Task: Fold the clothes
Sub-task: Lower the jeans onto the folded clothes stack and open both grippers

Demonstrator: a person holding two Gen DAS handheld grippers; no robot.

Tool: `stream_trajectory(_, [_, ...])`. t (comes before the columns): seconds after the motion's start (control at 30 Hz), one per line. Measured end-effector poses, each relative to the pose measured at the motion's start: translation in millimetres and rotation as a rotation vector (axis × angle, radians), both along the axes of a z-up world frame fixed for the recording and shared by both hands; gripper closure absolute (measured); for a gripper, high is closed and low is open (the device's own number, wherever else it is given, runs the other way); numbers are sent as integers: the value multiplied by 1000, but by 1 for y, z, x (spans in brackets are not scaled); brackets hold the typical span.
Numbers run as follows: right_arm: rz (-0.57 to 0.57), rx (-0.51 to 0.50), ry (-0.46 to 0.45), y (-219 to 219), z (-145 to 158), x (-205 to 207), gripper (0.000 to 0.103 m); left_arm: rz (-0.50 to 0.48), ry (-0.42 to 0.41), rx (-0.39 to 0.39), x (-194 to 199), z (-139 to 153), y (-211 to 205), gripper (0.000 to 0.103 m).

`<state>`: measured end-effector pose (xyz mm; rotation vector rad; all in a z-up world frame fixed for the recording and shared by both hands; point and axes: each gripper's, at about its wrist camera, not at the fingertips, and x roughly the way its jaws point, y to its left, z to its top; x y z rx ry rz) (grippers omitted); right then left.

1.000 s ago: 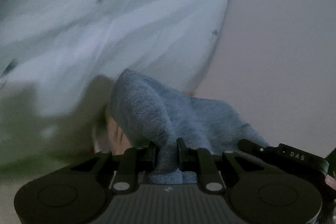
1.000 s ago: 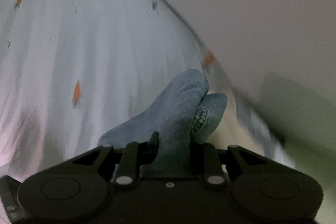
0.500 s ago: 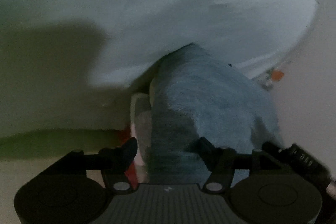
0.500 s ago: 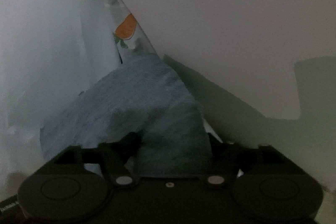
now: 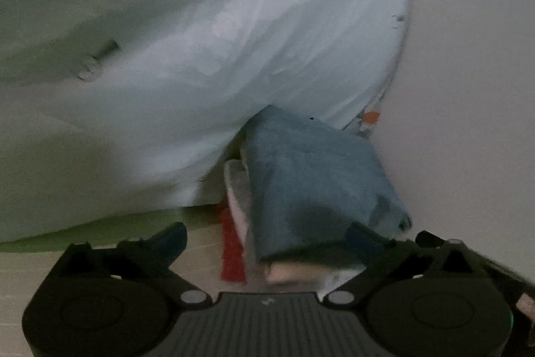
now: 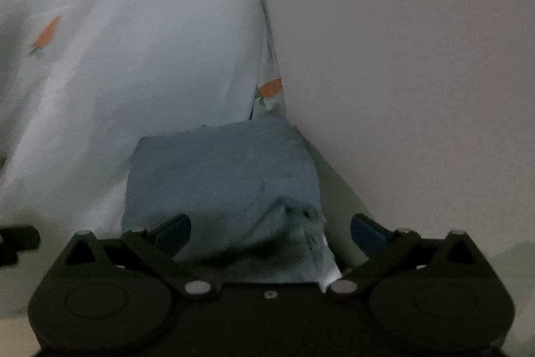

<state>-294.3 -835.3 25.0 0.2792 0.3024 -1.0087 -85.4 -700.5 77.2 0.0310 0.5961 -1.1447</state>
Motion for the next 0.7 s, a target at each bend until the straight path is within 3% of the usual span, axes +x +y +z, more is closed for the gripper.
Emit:
stream_trajectory(0.13, [47, 16, 49, 47, -6, -25, 1, -31, -111, 40, -36, -3, 51, 0])
stream_trajectory(0.33, [88, 89, 78, 114, -24, -64, 1, -61, -52, 97, -71, -26, 106, 0])
stream_trajectory(0.5, [91, 139, 106, 153, -41, -82, 1, -140, -94, 163, -93, -39, 134, 0])
stream_trajectory(0.7, [84, 149, 125, 181, -47, -91, 1, -147, -113, 175, -101, -39, 157, 0])
